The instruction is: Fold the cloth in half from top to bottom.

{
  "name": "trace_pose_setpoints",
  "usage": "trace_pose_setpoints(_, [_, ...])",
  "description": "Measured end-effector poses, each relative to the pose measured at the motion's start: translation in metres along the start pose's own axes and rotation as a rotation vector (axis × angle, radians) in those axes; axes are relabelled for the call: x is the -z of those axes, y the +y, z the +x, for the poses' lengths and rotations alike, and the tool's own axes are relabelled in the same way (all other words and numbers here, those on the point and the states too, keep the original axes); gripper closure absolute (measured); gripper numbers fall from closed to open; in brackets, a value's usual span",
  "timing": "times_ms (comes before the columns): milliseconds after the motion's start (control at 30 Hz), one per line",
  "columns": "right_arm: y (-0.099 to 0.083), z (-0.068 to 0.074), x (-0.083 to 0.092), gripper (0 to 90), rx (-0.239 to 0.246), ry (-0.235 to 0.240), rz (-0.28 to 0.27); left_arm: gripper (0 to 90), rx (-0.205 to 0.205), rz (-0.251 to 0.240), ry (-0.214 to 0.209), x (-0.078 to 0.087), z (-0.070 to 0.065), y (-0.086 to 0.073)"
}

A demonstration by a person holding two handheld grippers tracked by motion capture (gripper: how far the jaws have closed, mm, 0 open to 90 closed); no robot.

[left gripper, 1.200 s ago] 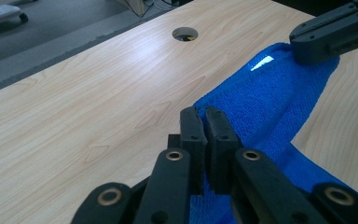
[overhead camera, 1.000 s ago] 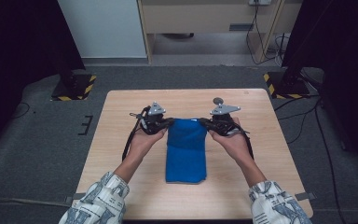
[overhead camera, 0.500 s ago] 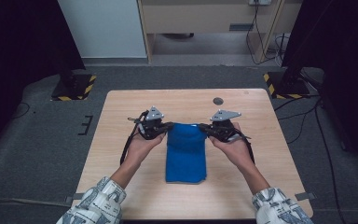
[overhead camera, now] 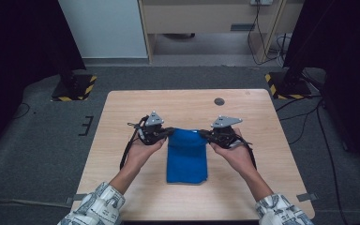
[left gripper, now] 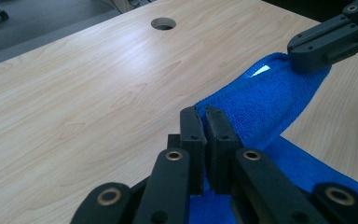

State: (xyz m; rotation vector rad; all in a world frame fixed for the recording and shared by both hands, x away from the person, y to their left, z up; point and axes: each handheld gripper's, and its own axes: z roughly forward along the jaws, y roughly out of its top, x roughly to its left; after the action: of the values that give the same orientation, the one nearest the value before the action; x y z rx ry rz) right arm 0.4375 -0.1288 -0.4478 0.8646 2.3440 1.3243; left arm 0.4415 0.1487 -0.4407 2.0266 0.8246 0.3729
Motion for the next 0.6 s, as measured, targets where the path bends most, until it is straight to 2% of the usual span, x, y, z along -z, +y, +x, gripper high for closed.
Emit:
trace_pose_setpoints(333, [-0.008, 0.007, 0.003, 86.6, 0.005, 0.015, 0.01, 86.6, -0.003, 0.006, -0.017, 0.002, -0.005, -0.007])
trace_pose_setpoints(600, [-0.015, 0.014, 0.004, 86.6, 0.013, 0.028, 0.014, 86.6, 0.014, 0.001, -0.039, 0.006, -0.009, -0.013])
